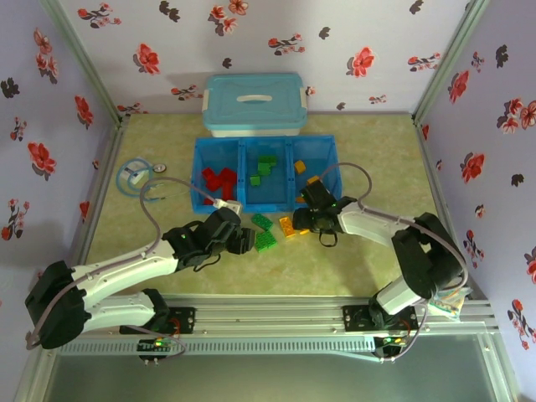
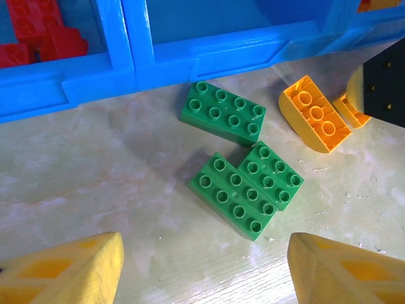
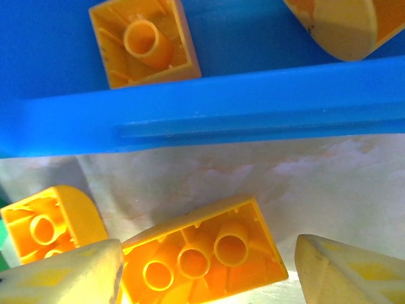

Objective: Sort the legos into containers by color
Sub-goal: Pick up the lego from the center of the table.

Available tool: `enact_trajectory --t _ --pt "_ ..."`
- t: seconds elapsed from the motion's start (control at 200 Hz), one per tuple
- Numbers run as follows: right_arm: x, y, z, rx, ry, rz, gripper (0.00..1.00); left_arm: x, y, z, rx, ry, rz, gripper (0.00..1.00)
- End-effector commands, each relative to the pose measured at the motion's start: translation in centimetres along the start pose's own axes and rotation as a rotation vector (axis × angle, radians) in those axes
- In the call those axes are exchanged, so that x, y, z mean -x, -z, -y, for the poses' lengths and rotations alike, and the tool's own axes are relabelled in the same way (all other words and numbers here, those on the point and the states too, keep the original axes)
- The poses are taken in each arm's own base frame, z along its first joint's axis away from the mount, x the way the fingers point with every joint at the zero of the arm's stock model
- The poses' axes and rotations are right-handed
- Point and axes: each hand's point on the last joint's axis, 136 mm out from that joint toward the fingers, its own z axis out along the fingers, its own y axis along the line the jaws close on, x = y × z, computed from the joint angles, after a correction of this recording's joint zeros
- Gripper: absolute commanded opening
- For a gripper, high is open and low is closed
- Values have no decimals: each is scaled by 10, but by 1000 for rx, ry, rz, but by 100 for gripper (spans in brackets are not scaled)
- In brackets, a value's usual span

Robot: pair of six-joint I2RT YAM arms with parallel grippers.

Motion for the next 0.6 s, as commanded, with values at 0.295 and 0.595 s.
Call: enact_trajectory --t 0.295,0.595 --pt "-13 -10 3 -19 4 -41 58 4 2 0 6 1 27 69" --pt "-23 -6 4 11 -33 -33 32 5 0 1 6 -1 24 69"
